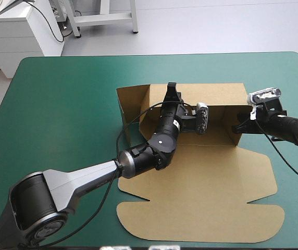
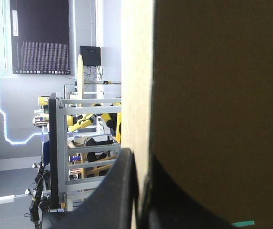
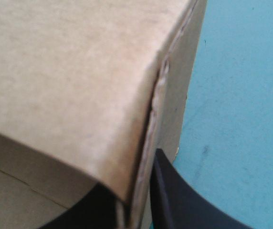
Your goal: Fold the box
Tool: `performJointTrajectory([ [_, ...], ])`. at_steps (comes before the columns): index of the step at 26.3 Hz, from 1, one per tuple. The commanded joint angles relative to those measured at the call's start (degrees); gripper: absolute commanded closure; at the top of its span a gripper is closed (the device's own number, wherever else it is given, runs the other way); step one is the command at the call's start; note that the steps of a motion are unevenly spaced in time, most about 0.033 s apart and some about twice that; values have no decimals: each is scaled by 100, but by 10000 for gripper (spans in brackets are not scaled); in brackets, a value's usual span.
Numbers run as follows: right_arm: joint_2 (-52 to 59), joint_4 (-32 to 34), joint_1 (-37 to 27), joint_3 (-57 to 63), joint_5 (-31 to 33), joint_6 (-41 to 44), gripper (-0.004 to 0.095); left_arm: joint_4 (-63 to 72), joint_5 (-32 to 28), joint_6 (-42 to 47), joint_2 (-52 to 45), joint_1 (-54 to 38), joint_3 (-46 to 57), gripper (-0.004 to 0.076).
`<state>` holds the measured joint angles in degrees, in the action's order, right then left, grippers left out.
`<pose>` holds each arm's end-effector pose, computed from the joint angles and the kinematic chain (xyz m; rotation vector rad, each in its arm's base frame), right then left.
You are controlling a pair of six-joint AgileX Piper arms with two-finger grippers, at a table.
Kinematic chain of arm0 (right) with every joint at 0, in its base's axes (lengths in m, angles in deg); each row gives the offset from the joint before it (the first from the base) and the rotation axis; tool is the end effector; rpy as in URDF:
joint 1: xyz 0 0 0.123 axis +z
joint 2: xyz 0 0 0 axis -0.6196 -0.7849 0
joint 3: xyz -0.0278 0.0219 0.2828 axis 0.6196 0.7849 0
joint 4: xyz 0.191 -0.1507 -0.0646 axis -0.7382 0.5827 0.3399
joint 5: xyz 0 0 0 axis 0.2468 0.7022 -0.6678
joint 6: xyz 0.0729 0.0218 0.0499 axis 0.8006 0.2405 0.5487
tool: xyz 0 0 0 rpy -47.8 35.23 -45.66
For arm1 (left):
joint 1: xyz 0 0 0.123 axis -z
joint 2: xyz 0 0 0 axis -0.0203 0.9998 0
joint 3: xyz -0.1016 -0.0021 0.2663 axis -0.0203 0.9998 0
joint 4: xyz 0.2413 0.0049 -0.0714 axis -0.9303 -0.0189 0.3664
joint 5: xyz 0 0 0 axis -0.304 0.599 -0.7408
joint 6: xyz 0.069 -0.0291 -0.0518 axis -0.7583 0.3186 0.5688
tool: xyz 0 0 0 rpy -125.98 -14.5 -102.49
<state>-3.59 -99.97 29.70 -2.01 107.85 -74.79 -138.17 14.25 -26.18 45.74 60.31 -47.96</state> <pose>0.2870 -0.0021 0.2815 -0.4196 2.1890 0.2796 0.2691 -0.3389 0.2919 1.4912 1.2597 0.7537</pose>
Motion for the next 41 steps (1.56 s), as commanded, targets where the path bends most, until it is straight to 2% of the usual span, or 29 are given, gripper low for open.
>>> performJointTrajectory([
  [1,142,-233,445,-111,285,-25,906,175,-123,109,-174,44,-103,731],
  [5,142,171,971,-111,-172,531,905,175,-123,109,-174,44,-103,730],
  [8,142,593,1042,-111,-433,1082,905,161,-133,109,-174,44,-103,693],
  [12,142,1006,1042,-111,-470,1499,905,161,-134,109,-174,54,-103,497],
  [14,142,1026,1042,-111,-473,1528,905,161,-134,85,-174,94,-103,441],
  [16,142,1085,1042,-111,-473,1614,905,149,-120,96,-174,200,-103,419],
  [21,142,1110,1042,-111,-463,1720,906,15,108,96,-174,626,-103,419],
  [29,142,1178,1042,-111,-482,1828,907,-243,986,139,-185,1227,-103,420],
  [35,142,1720,1042,-111,-482,2306,906,-136,1524,164,-185,1675,-103,441],
  [38,142,1941,1042,-111,-482,2551,907,-88,1726,164,-185,1884,-103,497],
  [41,142,1951,1042,-111,-471,2575,908,-71,1725,182,-309,2054,-103,634],
])
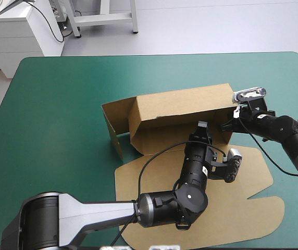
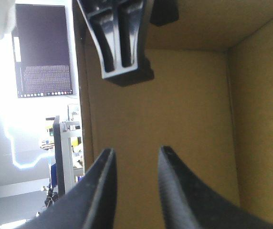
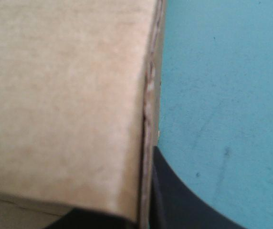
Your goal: Fold the box
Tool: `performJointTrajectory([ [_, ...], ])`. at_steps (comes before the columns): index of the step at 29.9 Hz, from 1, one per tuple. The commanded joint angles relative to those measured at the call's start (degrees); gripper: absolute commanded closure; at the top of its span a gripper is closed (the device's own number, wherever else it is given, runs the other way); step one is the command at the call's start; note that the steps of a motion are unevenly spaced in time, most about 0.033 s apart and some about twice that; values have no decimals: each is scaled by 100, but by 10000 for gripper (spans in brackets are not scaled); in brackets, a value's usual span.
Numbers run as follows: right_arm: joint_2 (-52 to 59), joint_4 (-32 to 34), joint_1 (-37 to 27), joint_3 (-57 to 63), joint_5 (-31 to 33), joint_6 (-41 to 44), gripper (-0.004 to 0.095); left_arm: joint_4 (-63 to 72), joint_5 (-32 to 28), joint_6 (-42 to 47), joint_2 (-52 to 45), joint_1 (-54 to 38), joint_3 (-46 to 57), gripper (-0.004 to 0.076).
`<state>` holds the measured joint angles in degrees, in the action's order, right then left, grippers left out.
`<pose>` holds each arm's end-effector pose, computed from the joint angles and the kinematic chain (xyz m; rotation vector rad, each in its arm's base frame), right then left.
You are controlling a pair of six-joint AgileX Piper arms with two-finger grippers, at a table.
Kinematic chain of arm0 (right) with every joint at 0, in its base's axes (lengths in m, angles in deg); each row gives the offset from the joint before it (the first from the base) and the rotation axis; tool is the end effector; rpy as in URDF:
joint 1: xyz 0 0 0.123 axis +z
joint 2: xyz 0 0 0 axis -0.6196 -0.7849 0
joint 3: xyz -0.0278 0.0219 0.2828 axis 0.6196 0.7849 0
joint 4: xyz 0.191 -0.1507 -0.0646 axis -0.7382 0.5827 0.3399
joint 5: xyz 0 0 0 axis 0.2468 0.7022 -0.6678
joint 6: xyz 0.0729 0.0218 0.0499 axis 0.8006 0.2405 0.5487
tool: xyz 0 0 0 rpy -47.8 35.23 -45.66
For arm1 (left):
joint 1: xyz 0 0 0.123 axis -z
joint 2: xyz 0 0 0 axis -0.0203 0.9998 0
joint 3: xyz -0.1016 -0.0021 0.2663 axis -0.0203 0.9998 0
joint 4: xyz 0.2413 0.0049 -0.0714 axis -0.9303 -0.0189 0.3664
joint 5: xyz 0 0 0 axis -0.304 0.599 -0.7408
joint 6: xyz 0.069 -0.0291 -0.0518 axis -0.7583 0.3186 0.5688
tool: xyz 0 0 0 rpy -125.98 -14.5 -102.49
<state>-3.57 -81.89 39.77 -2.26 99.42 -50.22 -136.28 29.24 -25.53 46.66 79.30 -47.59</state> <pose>0.2893 0.0303 0.2789 -0.3474 2.2495 0.2162 0.1567 -0.3896 0.2856 1.5542 1.1629 0.7678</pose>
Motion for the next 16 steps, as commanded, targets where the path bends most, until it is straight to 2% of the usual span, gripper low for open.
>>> performJointTrajectory([
  [1,140,158,34,-86,392,118,907,-271,216,117,-465,167,-140,699],
  [2,140,158,34,-86,402,118,907,-288,227,104,-541,189,-140,728],
  [11,151,244,34,-115,726,224,907,-237,67,611,-1819,-314,-140,722],
  [16,151,708,34,-556,1440,828,907,-204,23,832,-2526,-1071,-150,722],
])
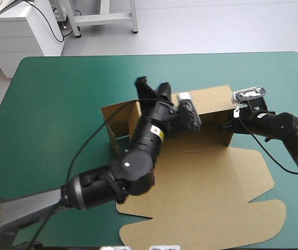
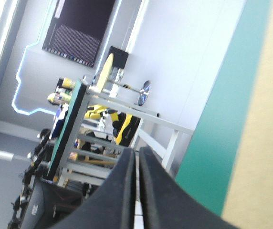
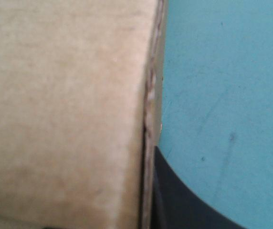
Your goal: Fold the box
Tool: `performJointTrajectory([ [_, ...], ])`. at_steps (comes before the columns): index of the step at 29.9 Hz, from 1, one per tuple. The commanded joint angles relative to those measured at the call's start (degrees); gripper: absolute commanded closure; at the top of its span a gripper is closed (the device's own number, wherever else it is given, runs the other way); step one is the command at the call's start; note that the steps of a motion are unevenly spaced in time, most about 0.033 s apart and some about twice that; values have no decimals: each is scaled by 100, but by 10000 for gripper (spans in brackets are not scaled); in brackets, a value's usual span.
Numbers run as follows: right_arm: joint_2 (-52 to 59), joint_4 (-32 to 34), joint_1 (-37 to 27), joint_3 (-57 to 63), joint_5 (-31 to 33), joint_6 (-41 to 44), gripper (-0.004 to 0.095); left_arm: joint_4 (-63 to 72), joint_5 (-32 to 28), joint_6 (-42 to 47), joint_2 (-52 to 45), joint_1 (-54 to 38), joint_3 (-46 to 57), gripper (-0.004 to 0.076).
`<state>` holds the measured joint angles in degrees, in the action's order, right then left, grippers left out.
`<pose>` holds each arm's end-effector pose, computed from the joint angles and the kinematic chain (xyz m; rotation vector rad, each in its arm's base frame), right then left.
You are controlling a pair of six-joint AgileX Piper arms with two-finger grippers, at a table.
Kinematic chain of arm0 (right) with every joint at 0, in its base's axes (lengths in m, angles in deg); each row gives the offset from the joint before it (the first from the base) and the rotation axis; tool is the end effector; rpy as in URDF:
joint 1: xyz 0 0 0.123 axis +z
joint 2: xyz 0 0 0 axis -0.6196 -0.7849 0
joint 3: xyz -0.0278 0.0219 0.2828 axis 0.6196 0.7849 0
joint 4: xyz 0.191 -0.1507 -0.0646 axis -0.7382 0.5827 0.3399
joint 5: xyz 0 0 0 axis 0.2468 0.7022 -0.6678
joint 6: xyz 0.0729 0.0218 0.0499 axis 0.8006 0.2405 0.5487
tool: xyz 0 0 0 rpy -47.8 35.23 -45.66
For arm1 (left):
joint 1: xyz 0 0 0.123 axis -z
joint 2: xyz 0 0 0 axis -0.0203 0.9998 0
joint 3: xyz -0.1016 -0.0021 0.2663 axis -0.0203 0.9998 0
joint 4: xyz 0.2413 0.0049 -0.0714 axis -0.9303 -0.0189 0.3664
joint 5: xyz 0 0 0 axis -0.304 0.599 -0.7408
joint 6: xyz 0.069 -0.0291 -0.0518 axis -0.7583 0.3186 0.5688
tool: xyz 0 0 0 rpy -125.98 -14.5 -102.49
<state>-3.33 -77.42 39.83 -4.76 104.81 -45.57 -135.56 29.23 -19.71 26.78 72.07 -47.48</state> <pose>0.2875 0.0321 0.2872 -0.3725 2.2963 0.2408 0.1782 -0.2913 0.4150 1.0991 1.3180 0.5958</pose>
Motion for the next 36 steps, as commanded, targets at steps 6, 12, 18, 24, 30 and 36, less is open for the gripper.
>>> performJointTrajectory([
  [6,127,462,28,-1084,2120,1032,907,908,-274,251,-1180,-1787,-328,722],
  [12,101,547,28,-1754,2858,1598,907,2130,-727,149,-1416,-3629,-362,722],
  [18,-344,975,202,-2361,3652,2058,906,3944,-996,-421,-1416,-5176,-362,722],
  [24,-1199,1374,623,-2736,3496,2369,906,5364,-751,-1170,-1416,-6020,-352,722],
  [30,-2047,1388,664,-3427,3284,2454,906,6157,-329,-1709,-1416,-6156,-242,722],
  [36,-2439,1350,714,-3741,2651,2283,901,6588,-206,-1932,-1416,-6156,-224,722],
])
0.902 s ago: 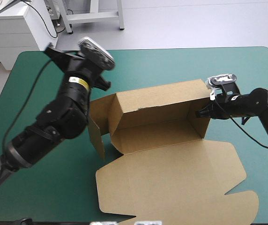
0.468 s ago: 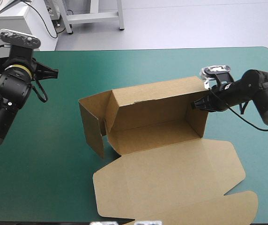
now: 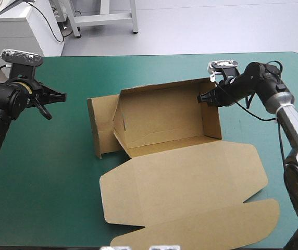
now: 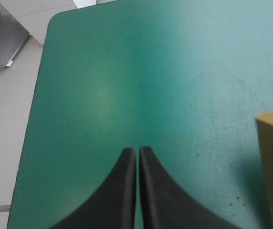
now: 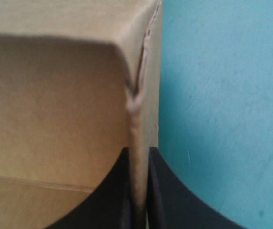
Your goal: Fold the box
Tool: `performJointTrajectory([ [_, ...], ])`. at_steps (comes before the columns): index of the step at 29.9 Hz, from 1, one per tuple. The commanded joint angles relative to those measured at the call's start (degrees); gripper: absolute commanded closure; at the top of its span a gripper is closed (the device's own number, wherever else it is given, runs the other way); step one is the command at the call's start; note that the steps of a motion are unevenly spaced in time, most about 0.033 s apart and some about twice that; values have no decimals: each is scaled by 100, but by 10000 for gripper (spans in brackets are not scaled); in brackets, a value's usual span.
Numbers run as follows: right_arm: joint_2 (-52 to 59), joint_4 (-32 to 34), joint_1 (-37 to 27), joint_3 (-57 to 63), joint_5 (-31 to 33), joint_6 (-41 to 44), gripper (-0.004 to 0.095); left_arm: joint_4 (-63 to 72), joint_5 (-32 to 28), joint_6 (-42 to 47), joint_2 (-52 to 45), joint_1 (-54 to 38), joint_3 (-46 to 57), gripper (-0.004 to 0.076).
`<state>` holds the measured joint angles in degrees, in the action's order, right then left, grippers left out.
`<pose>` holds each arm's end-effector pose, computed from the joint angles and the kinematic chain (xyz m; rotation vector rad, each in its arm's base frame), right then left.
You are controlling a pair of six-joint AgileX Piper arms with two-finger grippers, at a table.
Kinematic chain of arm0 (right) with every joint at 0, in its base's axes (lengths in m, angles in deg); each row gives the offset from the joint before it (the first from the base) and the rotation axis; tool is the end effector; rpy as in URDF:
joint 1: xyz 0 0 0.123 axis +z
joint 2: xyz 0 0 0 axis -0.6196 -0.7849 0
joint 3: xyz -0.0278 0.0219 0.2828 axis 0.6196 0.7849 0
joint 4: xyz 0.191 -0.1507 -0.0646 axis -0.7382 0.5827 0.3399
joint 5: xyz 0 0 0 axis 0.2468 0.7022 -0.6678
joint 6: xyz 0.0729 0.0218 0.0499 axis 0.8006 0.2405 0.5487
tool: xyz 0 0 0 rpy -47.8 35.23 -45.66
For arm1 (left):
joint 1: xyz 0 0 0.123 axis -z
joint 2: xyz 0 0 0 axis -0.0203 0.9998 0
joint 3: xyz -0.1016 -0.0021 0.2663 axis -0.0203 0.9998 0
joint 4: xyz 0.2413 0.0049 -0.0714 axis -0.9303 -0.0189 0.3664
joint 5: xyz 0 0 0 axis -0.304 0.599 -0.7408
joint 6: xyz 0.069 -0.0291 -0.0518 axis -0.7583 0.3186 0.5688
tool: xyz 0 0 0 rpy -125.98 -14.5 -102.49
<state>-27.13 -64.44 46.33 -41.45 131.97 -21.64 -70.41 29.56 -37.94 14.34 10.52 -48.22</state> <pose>0.3836 0.0797 0.3116 -0.3770 2.5994 0.3921 0.2745 -0.0226 0.4239 0.1529 2.2605 0.2429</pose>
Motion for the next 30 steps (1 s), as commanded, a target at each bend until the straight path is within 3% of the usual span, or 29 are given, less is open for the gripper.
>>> performJointTrajectory([
  [1,-93,40,65,-72,-271,-110,891,72,-240,-120,-171,-1,-151,722],
  [8,-125,301,65,-72,-730,-255,769,1,-117,-520,-160,-1,-151,723],
  [15,-117,314,65,-520,-467,-255,453,-8,-107,-554,-88,-1,-151,723],
  [25,-117,382,65,-1733,309,-255,452,12,-22,-554,-63,-1,-151,723],
  [30,-154,591,65,-1786,781,180,452,12,-22,-554,-63,-1,-151,723],
])
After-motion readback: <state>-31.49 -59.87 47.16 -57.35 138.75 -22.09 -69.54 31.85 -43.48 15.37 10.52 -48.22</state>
